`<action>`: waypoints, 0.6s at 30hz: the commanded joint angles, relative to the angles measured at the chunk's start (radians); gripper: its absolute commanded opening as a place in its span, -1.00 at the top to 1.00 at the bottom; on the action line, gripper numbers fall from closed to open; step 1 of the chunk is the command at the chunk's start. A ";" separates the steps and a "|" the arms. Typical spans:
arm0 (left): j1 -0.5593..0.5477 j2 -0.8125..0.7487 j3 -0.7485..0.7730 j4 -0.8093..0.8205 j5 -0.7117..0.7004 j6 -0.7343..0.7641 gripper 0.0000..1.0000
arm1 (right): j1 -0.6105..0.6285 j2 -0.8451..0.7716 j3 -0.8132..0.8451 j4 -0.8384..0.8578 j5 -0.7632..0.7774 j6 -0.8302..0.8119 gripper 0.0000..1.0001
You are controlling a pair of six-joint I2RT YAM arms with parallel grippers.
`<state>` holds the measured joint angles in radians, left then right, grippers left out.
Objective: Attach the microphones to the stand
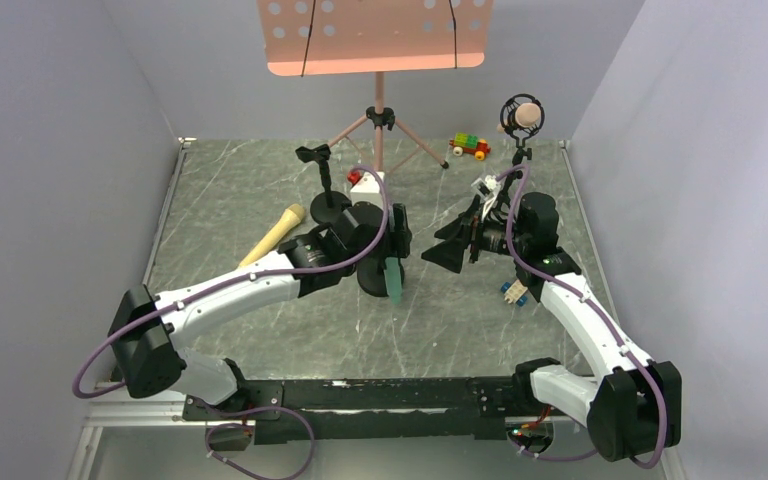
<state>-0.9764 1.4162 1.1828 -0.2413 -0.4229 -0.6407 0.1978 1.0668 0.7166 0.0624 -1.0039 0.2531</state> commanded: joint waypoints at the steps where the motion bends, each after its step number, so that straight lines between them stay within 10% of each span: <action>1: 0.000 -0.031 0.078 -0.048 0.013 0.023 -0.79 | -0.003 -0.013 0.005 0.022 -0.040 -0.057 -0.99; 18: 0.225 -0.593 -0.200 -0.071 0.054 0.224 -0.99 | 0.040 0.019 0.423 -0.797 0.044 -0.753 -0.99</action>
<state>-0.7929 0.9504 1.0889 -0.2436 -0.3134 -0.4995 0.2024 1.0672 1.0832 -0.5129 -1.0054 -0.3435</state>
